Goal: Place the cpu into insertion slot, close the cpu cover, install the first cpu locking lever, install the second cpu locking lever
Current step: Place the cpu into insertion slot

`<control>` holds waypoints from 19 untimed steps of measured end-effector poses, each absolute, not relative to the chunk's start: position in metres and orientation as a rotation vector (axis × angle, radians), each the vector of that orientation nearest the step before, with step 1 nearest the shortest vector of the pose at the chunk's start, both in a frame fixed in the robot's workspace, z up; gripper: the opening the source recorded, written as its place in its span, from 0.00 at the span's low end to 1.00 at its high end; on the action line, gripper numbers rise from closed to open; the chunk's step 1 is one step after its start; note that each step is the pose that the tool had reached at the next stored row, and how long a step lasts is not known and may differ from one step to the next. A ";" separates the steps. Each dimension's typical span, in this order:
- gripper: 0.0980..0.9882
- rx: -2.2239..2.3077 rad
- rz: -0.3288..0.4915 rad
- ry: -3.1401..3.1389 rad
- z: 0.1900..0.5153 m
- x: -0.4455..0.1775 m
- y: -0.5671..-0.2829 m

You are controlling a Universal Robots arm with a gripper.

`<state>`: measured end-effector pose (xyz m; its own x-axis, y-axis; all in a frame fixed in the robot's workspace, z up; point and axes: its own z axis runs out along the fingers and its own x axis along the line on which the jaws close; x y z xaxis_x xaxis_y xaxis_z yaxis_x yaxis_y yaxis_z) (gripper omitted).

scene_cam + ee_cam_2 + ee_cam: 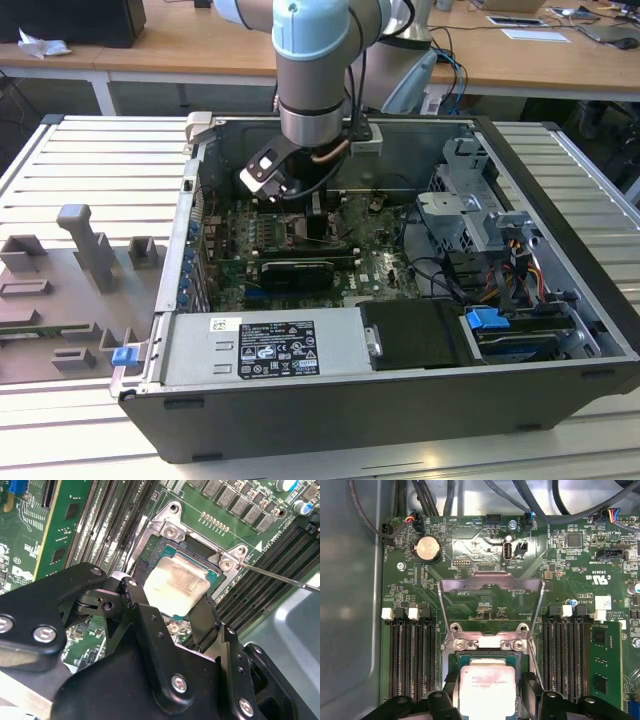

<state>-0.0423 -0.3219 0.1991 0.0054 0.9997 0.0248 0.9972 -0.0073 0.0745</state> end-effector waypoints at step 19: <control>0.41 2.203 0.107 2.187 0.210 -0.042 -0.319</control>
